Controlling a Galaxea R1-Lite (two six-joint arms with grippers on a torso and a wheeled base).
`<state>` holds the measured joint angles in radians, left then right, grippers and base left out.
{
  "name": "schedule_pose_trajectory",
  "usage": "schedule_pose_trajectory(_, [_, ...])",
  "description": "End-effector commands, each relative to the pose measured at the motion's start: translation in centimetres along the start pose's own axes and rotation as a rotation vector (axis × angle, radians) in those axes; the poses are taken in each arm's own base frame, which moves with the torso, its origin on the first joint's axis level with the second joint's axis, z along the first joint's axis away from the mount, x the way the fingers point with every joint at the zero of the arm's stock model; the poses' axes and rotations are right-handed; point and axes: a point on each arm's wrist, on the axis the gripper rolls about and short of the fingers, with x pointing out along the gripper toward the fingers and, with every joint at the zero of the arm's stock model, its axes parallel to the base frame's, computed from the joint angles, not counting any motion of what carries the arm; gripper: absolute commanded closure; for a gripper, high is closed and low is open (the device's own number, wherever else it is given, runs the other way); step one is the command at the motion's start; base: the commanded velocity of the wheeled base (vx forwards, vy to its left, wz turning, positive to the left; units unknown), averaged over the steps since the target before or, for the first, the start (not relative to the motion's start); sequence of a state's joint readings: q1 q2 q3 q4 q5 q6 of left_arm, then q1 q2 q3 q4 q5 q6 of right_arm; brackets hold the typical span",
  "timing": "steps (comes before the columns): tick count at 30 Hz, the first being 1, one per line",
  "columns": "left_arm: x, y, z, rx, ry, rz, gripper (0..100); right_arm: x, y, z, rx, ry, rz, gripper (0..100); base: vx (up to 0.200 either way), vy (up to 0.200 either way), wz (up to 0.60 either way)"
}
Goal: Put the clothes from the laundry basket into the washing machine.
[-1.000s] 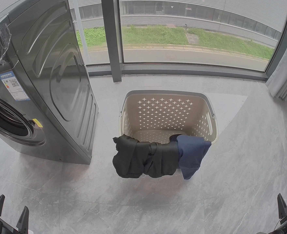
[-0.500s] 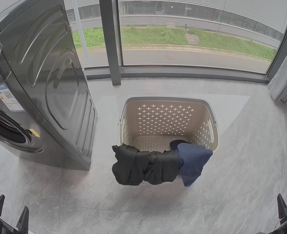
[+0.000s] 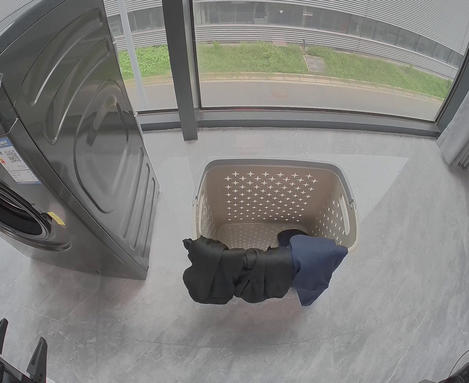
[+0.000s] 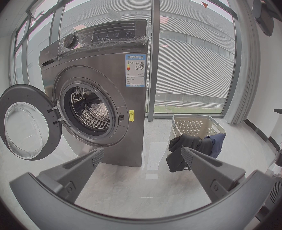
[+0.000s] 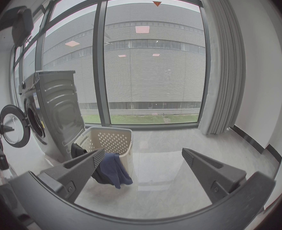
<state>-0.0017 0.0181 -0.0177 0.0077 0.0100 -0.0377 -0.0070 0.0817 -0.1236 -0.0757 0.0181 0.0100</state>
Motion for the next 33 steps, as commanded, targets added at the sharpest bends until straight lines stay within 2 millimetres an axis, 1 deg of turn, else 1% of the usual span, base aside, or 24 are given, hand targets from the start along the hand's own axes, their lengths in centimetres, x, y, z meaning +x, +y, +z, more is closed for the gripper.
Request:
schedule_pose_trajectory(1, [0.1,0.0,-0.4,-0.001,0.007,0.001,0,5.4,0.3,2.8,0.125,0.26,0.153,0,0.0,0.0,0.0])
schedule_pose_trajectory(4, [0.1,0.0,-0.4,-0.001,0.007,0.001,0,8.1,1.0,2.7,0.178,0.326,0.229,0,0.0,0.0,0.0])
schedule_pose_trajectory(5, [0.1,0.0,-0.4,-0.001,0.007,0.001,0,9.3,1.3,2.2,0.186,0.372,0.236,0,0.0,0.0,0.0])
schedule_pose_trajectory(8, [0.1,0.0,-0.4,-0.001,0.007,0.001,0,12.1,1.8,0.8,0.182,0.472,0.221,0,0.0,0.0,0.0])
schedule_pose_trajectory(12, [0.1,0.0,-0.4,-0.001,0.007,0.001,0,14.5,2.3,-1.1,0.171,0.567,0.218,0,0.0,0.0,0.0])
schedule_pose_trajectory(13, [0.1,0.0,-0.4,-0.001,0.007,0.001,0,14.8,2.4,-1.4,0.171,0.583,0.214,0,0.0,0.0,0.0])
schedule_pose_trajectory(14, [0.1,0.0,-0.4,0.001,0.007,0.001,0,15.6,2.5,-1.9,0.17,0.608,0.208,0,0.0,0.0,0.0])
schedule_pose_trajectory(17, [0.1,0.0,-0.4,0.004,0.007,-0.002,0,17.2,2.8,-2.9,0.169,0.648,0.201,0,0.0,0.0,0.0])
schedule_pose_trajectory(19, [0.1,0.0,-0.4,0.004,0.007,-0.002,0,17.6,2.9,-3.3,0.167,0.663,0.198,0,0.0,0.0,0.0])
schedule_pose_trajectory(20, [0.1,0.0,-0.4,0.002,0.007,-0.002,0,18.7,3.2,-3.9,0.159,0.679,0.184,0,0.0,0.0,0.0])
schedule_pose_trajectory(21, [0.1,0.0,-0.4,0.002,0.007,-0.002,0,18.7,3.2,-3.9,0.159,0.679,0.184,0,0.0,0.0,0.0])
schedule_pose_trajectory(22, [0.1,0.0,-0.4,-0.001,0.007,0.0,0,19.5,3.6,-4.4,0.154,0.681,0.181,0,0.0,0.0,0.0])
schedule_pose_trajectory(23, [0.1,0.0,-0.4,-0.001,0.007,0.001,0,19.9,3.9,-4.6,0.154,0.682,0.184,0,0.0,0.0,0.0])
schedule_pose_trajectory(25, [0.1,0.0,-0.4,-0.001,0.007,0.001,0,19.9,3.9,-4.6,0.154,0.682,0.184,0,0.0,0.0,0.0])
schedule_pose_trajectory(27, [0.1,0.0,-0.4,-0.001,0.007,0.0,0,21.5,5.3,-5.6,0.164,0.702,0.221,0,0.0,0.0,0.0])
schedule_pose_trajectory(28, [0.1,0.0,-0.4,-0.001,0.007,0.001,0,21.9,5.7,-6.0,0.171,0.714,0.228,0,0.0,0.0,0.0])
schedule_pose_trajectory(29, [0.1,0.0,-0.4,-0.001,0.007,0.001,0,21.9,5.7,-6.0,0.171,0.714,0.228,0,0.0,0.0,0.0])
schedule_pose_trajectory(31, [0.1,0.0,-0.4,-0.001,0.007,0.0,0,22.9,6.5,-6.8,0.184,0.735,0.237,0,0.0,0.0,0.0])
schedule_pose_trajectory(33, [0.1,0.0,-0.4,-0.001,0.007,0.001,0,23.7,6.8,-7.3,0.188,0.737,0.236,0,0.0,0.0,0.0])
